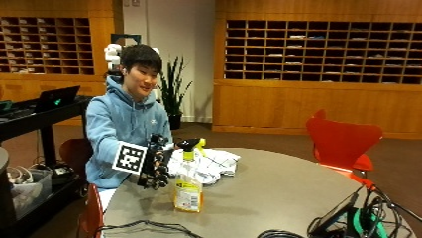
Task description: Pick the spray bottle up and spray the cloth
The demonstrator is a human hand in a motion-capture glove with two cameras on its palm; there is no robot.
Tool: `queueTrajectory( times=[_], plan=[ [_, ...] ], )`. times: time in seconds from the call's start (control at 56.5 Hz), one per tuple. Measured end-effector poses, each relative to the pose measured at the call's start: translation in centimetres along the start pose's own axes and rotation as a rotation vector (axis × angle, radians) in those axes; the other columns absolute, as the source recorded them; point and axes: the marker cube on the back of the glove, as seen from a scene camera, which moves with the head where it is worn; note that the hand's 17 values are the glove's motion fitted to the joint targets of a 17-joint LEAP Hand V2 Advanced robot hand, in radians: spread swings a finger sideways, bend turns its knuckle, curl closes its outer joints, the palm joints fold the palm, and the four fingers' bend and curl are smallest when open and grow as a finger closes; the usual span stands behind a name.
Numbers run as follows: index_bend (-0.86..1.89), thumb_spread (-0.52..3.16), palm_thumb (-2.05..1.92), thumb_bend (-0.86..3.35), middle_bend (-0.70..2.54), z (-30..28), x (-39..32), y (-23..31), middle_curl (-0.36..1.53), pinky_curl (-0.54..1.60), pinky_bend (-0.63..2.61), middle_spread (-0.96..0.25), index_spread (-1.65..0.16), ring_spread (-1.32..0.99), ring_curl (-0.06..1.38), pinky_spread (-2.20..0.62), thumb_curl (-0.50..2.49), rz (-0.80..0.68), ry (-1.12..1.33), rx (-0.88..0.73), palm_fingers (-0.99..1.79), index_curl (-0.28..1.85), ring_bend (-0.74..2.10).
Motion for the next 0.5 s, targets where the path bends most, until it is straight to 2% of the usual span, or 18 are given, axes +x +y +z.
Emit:
queueTrajectory(
  times=[0.159, 0.23, 0.301, 0.496],
  plan=[
    [0.10, 1.01, 0.68, -0.02, 0.25, 2.0, 1.0, -2.1, 0.33, 0.35, 0.65, 0.09, -0.21, 0.13, 0.29, 0.24, 0.40, -0.060, 0.011, 0.047, 0.15, 0.15, 0.55],
    [0.09, 1.00, 0.68, -0.02, 0.28, 2.7, 1.5, -2.9, 0.34, 0.35, 0.63, 0.09, -0.20, 0.12, 0.29, 0.24, 0.41, 0.041, -0.015, 0.002, 0.20, 0.14, 0.57],
    [0.07, 1.00, 0.69, -0.02, 0.32, 3.3, 2.0, -3.0, 0.35, 0.34, 0.63, 0.06, -0.21, 0.07, 0.31, 0.21, 0.41, 0.056, -0.034, -0.044, 0.38, 0.13, 0.66],
    [0.13, 0.97, 0.71, -0.02, 0.34, 4.4, 2.0, -4.2, 0.36, 0.32, 0.54, -0.06, -0.24, -0.07, 0.33, 0.06, 0.41, 0.081, -0.009, -0.041, 0.78, 0.17, 0.71]
  ],
)
